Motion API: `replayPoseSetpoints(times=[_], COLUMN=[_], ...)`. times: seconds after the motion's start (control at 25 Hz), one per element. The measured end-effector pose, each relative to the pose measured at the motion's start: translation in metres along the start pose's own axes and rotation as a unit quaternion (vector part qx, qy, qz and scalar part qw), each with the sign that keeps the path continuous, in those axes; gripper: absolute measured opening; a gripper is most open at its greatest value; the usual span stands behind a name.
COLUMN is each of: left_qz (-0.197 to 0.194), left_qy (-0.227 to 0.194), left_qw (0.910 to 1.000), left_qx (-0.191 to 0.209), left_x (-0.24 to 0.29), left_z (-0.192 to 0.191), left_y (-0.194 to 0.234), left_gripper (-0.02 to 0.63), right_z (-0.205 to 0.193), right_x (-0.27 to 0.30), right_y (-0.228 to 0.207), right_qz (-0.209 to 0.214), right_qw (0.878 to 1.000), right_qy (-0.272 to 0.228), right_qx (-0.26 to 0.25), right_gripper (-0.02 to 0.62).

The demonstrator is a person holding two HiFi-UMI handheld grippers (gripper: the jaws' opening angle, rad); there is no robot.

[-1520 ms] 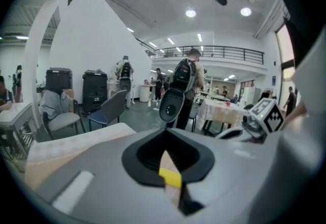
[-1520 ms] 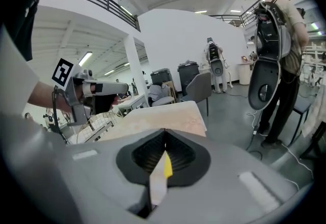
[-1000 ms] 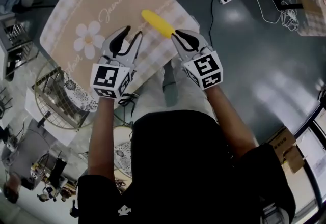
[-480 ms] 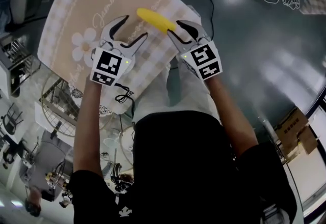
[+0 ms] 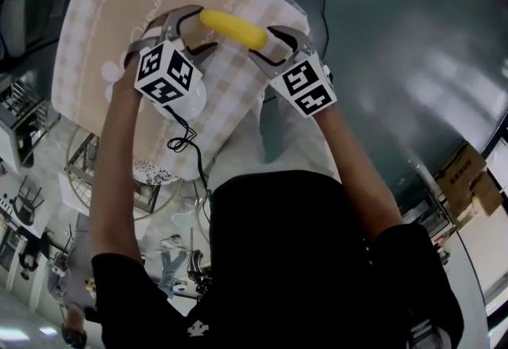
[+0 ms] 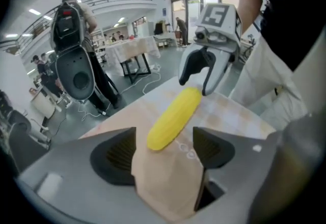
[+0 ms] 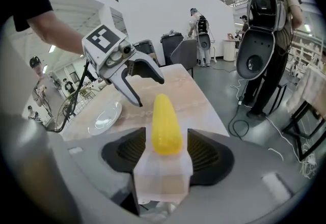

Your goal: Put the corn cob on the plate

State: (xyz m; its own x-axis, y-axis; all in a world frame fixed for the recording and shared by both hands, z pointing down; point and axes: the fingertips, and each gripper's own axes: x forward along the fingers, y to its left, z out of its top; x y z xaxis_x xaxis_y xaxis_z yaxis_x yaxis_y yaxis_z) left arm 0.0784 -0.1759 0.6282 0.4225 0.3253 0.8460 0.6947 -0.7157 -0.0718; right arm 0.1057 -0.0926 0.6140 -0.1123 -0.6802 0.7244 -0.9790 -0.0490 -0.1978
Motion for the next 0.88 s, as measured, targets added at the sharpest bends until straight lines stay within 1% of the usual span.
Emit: replayPoseSetpoints(times=[0.16, 0.24, 0.32, 0.52, 0.6, 0.72, 0.76, 0.84, 0.88], left_qz=[-0.023, -0.033, -0.044, -0.062, -0.070, -0.086, -0.091, -0.095, -0.093], left_qy=[0.031, 0.045, 0.060, 0.080, 0.086, 0.091, 0.092, 0.094, 0.095], left_qw=[0.9971, 0.9947, 0.9921, 0.9875, 0.9860, 0.9850, 0.9849, 0.9850, 0.9851], left_qx=[0.065, 0.086, 0.101, 0.121, 0.125, 0.119, 0.115, 0.110, 0.109], left_x=[0.016, 0.022, 0.029, 0.046, 0.049, 0.050, 0.050, 0.050, 0.050], left_z=[-0.005, -0.007, -0.011, -0.015, -0.015, -0.017, -0.017, -0.016, -0.015], left_y=[0.002, 0.002, 0.001, -0.002, -0.003, -0.004, -0.005, -0.005, -0.003], left_gripper=[0.360, 0.353, 0.347, 0.335, 0.317, 0.313, 0.301, 0.295, 0.272], right_z=[-0.006, -0.008, -0.010, -0.019, -0.021, -0.020, -0.020, -0.020, -0.020], right_x=[0.012, 0.018, 0.024, 0.034, 0.036, 0.039, 0.039, 0.039, 0.039], right_y=[0.001, 0.002, 0.001, 0.000, -0.002, -0.004, -0.003, -0.002, -0.002], right_qz=[-0.003, -0.005, -0.005, -0.010, -0.016, -0.023, -0.023, -0.021, -0.020], right_qw=[1.000, 0.999, 0.999, 0.998, 0.997, 0.997, 0.997, 0.996, 0.996], right_qy=[0.017, 0.029, 0.040, 0.060, 0.062, 0.062, 0.063, 0.066, 0.068], right_qx=[-0.016, -0.027, -0.027, -0.033, -0.034, -0.039, -0.042, -0.048, -0.051], right_gripper=[0.264, 0.267, 0.270, 0.270, 0.270, 0.270, 0.270, 0.261, 0.255])
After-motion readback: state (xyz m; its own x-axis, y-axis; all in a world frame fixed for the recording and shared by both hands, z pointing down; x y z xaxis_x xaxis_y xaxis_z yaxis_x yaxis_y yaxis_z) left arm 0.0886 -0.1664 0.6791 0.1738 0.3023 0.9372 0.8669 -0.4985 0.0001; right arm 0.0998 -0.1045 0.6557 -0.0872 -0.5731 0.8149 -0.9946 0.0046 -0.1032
